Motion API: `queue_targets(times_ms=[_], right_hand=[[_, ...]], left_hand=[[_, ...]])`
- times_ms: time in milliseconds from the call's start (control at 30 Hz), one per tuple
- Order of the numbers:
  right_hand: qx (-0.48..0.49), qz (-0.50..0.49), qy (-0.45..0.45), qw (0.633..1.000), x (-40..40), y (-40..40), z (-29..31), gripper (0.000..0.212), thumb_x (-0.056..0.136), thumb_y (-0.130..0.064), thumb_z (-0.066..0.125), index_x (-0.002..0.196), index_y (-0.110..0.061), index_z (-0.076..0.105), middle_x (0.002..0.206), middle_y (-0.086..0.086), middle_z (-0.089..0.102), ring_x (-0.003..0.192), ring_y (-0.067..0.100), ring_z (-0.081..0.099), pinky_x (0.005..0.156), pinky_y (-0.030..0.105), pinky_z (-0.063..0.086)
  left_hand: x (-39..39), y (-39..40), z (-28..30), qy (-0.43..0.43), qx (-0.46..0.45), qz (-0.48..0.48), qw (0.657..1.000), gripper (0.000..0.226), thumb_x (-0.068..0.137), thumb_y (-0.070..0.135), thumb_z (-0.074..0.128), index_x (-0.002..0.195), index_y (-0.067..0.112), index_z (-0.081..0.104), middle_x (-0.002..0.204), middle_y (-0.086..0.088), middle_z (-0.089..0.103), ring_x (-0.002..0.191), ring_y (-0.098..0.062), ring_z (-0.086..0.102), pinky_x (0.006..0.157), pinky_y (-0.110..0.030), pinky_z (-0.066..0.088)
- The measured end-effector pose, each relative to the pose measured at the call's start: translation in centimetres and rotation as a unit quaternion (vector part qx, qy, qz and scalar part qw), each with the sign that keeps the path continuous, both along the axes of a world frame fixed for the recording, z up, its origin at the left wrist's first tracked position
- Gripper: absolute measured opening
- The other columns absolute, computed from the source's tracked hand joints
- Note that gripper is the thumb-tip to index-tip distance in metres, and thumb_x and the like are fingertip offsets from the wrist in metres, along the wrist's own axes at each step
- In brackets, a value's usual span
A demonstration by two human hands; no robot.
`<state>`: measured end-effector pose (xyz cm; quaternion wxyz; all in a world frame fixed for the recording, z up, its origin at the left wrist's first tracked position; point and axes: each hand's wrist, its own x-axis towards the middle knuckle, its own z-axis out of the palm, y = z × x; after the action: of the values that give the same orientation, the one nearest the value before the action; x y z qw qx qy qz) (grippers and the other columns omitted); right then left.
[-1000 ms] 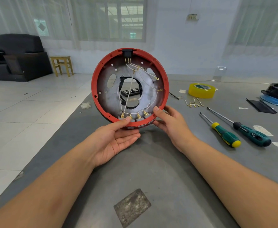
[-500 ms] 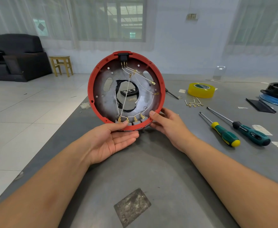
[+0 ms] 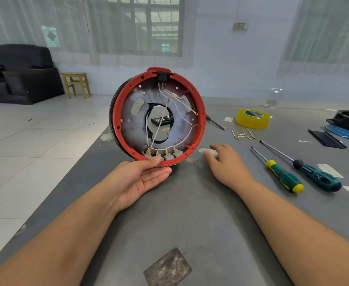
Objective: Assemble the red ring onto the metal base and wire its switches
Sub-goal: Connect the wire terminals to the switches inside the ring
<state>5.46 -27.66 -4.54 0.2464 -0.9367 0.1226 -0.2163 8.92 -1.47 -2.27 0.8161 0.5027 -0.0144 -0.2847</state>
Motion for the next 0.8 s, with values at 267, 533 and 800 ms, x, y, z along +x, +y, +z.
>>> queue_targets(times_ms=[267, 533, 800], right_hand=[[-0.129, -0.150, 0.152, 0.968, 4.9, -4.1, 0.3, 0.072, 0.101, -0.054, 0.035, 0.153, -0.004, 0.040, 0.165, 0.012, 0.027, 0.157, 0.031, 0.004, 0.125, 0.046, 0.013], [-0.100, -0.208, 0.207, 0.951, 7.8, -6.2, 0.7, 0.090, 0.097, -0.065, 0.030, 0.160, -0.002, 0.022, 0.170, 0.013, 0.013, 0.157, 0.030, -0.009, 0.127, 0.047, 0.002], [-0.145, -0.192, 0.194, 0.951, 7.9, -6.0, 0.6, 0.077, 0.099, -0.057, 0.029, 0.150, -0.001, 0.044, 0.161, 0.013, 0.037, 0.157, 0.029, 0.006, 0.125, 0.046, 0.011]], left_hand=[[1.2, 0.1, -0.1, 0.016, -0.011, -0.032, 0.999, 0.053, 0.074, 0.011, 0.082, 0.122, -0.009, 0.069, 0.114, -0.029, 0.075, 0.102, -0.035, 0.078, 0.069, -0.038, 0.066], [1.4, 0.1, -0.4, 0.007, -0.010, -0.036, 0.999, 0.055, 0.071, 0.013, 0.084, 0.120, -0.008, 0.068, 0.115, -0.026, 0.076, 0.103, -0.036, 0.077, 0.071, -0.038, 0.065], [1.3, 0.0, -0.3, 0.008, -0.011, -0.035, 0.999, 0.053, 0.073, 0.013, 0.083, 0.119, -0.008, 0.069, 0.115, -0.026, 0.075, 0.104, -0.036, 0.077, 0.071, -0.038, 0.065]])
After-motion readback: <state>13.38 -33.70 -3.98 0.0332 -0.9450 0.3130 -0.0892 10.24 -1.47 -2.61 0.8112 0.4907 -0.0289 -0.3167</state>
